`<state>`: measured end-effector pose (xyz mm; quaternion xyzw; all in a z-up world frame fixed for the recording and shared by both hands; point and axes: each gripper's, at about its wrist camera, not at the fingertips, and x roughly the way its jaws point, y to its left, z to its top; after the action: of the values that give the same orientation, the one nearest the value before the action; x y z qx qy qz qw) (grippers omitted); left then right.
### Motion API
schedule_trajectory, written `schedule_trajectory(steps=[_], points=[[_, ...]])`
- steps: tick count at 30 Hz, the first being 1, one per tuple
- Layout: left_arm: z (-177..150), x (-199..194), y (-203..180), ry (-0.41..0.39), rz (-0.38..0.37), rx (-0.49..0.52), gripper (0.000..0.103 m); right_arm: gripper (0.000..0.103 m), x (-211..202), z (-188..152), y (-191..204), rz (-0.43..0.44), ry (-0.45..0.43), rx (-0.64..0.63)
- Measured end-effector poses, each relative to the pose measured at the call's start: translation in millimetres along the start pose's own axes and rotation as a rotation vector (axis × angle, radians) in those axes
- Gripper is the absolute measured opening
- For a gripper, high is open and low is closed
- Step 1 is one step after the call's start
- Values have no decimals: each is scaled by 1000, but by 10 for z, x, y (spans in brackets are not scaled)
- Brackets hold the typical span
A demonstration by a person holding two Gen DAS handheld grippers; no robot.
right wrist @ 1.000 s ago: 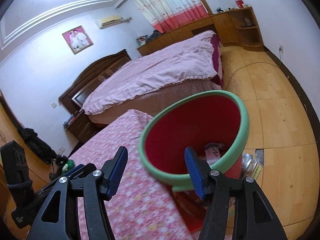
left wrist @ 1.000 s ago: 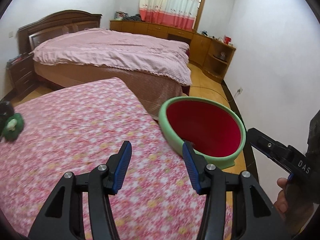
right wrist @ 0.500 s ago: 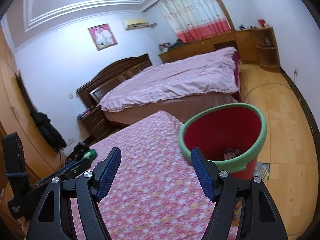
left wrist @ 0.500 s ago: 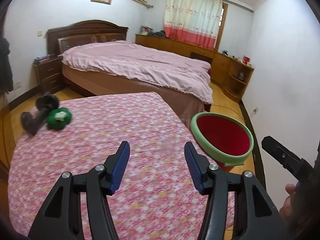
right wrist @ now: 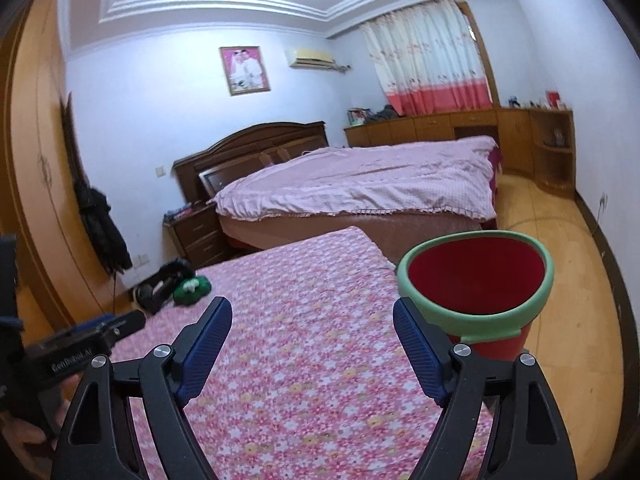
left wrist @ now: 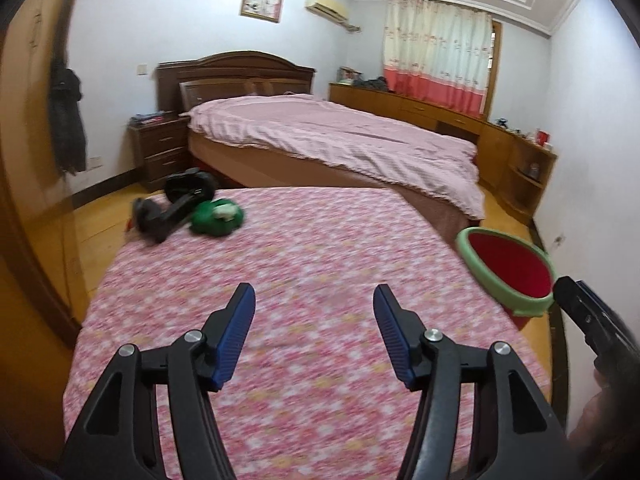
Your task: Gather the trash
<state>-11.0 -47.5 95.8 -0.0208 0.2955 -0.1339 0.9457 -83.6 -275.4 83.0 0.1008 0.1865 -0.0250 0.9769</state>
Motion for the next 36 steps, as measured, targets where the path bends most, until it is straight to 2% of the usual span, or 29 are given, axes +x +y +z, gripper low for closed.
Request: schedule_trajectory(steps=[5,10,16,22,26,36], points=[[-280,85,189,-6,106,7,61,84,158,-247,137,-10,-8,-53],[-488,278,335,27,126,-31,61,84,355,-440,185,-39,-13,-76],[-654,455,408,11,184,-46,61,84,508,-574,141,-68,-37,-62],[-731,581,417,24,212,-47,61,84,634,-664,100,-87,-35,-48],[-731,575,422,4,220,-49,61,84,699,-741,87,-86,-12,-39],[-756,532,364,-16,230,-39,61,84,632,-814,135,-66,-57,-58]])
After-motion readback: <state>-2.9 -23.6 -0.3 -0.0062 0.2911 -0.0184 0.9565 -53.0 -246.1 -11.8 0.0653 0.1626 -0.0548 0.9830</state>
